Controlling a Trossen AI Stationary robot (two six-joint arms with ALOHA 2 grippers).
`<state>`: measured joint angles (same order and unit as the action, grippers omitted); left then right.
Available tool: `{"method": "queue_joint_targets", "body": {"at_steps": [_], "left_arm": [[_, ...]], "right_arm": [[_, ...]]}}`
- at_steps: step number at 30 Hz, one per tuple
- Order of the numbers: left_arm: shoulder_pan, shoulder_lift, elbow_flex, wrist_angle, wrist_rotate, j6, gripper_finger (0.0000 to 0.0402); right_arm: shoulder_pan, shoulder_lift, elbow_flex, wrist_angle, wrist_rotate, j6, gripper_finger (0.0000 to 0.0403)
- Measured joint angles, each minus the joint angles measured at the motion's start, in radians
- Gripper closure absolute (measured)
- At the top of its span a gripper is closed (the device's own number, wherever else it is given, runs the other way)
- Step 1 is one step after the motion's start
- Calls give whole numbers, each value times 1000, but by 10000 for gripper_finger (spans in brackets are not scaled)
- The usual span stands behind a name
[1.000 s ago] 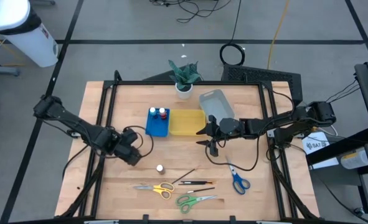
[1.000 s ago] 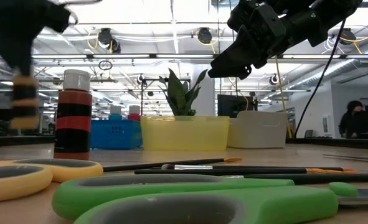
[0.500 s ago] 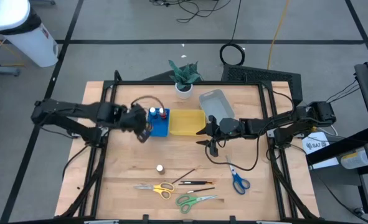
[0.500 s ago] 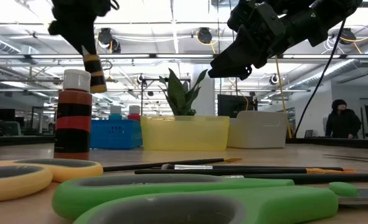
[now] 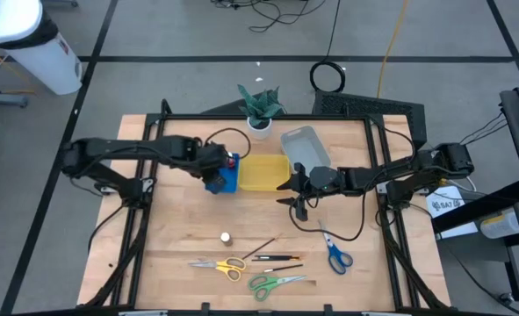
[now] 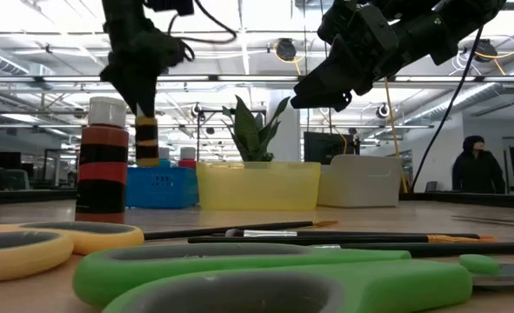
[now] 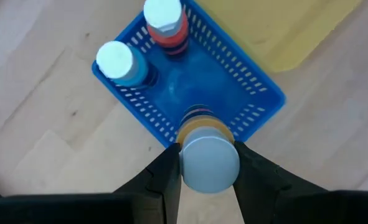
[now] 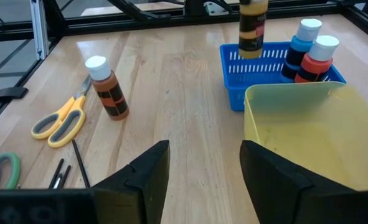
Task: Pick & Place Paint Supplies
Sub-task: Put the yellow paint bottle into the blue bin
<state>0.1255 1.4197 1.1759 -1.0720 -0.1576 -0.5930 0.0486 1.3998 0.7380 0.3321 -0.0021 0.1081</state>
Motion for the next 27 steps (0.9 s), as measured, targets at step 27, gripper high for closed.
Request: {"method": "queue_joint_targets", "body": {"at_steps": [27], "left_arm": [[1,125,-63,34,9,38,279]], "right_arm": [[0,0,0,-4,0,1,228]]}}
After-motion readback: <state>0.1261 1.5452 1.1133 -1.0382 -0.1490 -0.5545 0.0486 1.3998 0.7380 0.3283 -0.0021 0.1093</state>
